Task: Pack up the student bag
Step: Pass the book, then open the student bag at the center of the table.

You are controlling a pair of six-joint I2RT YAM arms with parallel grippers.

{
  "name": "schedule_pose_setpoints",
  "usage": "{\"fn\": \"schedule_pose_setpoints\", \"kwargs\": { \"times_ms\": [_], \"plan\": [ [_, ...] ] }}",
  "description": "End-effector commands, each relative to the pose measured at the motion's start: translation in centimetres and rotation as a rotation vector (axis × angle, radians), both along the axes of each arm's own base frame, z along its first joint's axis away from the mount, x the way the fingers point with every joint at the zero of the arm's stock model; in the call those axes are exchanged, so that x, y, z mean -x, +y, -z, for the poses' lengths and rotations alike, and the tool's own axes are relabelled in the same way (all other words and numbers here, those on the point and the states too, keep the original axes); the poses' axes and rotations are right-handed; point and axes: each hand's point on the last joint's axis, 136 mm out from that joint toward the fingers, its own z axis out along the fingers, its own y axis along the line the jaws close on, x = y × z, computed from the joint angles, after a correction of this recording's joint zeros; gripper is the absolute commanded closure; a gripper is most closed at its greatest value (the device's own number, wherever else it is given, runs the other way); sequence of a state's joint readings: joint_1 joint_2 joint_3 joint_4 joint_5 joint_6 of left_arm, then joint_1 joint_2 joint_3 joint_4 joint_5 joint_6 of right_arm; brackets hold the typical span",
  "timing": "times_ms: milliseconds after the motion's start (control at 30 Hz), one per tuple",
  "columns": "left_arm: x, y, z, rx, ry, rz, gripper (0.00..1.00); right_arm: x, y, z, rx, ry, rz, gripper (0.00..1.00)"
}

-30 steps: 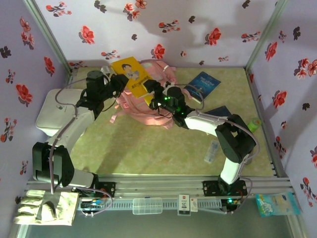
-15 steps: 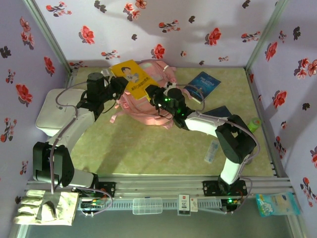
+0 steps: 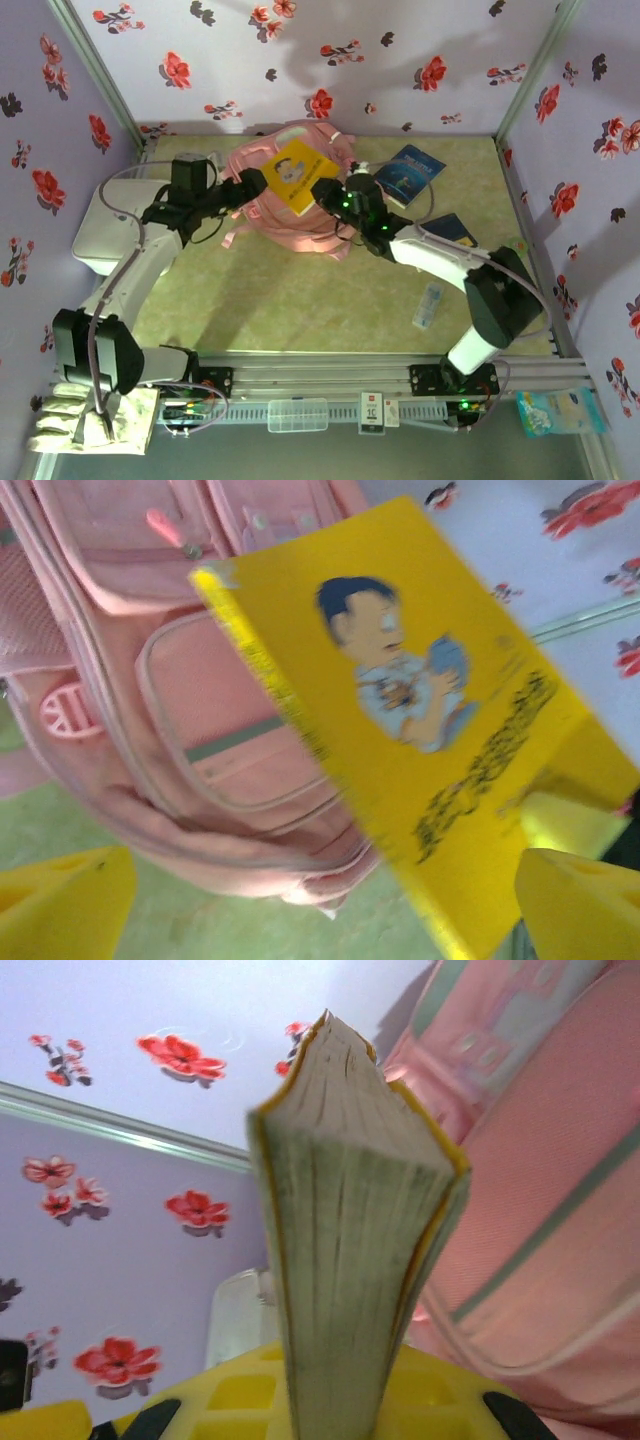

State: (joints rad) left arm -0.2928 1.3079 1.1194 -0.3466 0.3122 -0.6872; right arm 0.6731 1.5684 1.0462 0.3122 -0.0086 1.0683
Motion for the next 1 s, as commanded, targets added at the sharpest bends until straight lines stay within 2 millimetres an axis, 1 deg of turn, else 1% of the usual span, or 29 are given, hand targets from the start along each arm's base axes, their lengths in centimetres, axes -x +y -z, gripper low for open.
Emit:
{"fn": "schedule_pose_setpoints", "kwargs": {
  "times_ms": [0,100,167,267,333,467,567,600,733,867,933,967],
  "plan": [
    [1.6,-0.4,0.2,-0.230,-0.079,0.132,0.00,-0.2,-4.9,-2.8,0.134,-0.094,0.092,0.93],
    [1.5,-2.1,0.8,-0.298,-0.108,0.203,0.00,0.2,-7.7,-2.9,0.225,-0.093,0.102,0.91],
    [1.2,-4.0,1.5,-0.343,-0.126,0.276,0.00,0.5,-9.4,-2.6,0.275,-0.072,0.113,0.91],
    [0.3,-6.6,2.8,-0.458,-0.154,0.380,0.00,1.0,-11.9,-2.5,0.323,-0.060,0.134,0.91],
    [-0.1,-8.4,4.1,-0.558,-0.181,0.471,0.00,1.5,-13.7,-2.7,0.335,-0.063,0.157,0.91],
    [-1.6,-10.8,6.7,-0.694,-0.192,0.596,0.01,2.2,-16.4,-2.5,0.344,-0.050,0.200,0.91],
    [-3.0,-11.8,8.5,-0.749,-0.165,0.638,0.03,2.6,-17.3,-2.1,0.336,-0.035,0.205,0.91],
    [-3.6,-12.0,9.1,-0.767,-0.157,0.644,0.05,2.7,-17.4,-1.9,0.337,-0.029,0.205,0.91],
    [-4.9,-12.7,11.4,-0.838,-0.129,0.693,0.14,2.6,-18.2,-1.0,0.347,-0.010,0.228,0.91],
    [-6.1,-13.6,12.8,-0.868,-0.134,0.732,0.21,2.3,-18.2,-0.8,0.328,-0.004,0.233,0.91],
    [-6.8,-13.7,13.6,-0.901,-0.132,0.750,0.26,2.1,-18.0,-0.7,0.327,0.003,0.224,0.91],
    [-7.1,-13.6,13.9,-0.919,-0.128,0.747,0.27,2.1,-18.0,-0.4,0.330,0.011,0.222,0.91]
  ]
}}
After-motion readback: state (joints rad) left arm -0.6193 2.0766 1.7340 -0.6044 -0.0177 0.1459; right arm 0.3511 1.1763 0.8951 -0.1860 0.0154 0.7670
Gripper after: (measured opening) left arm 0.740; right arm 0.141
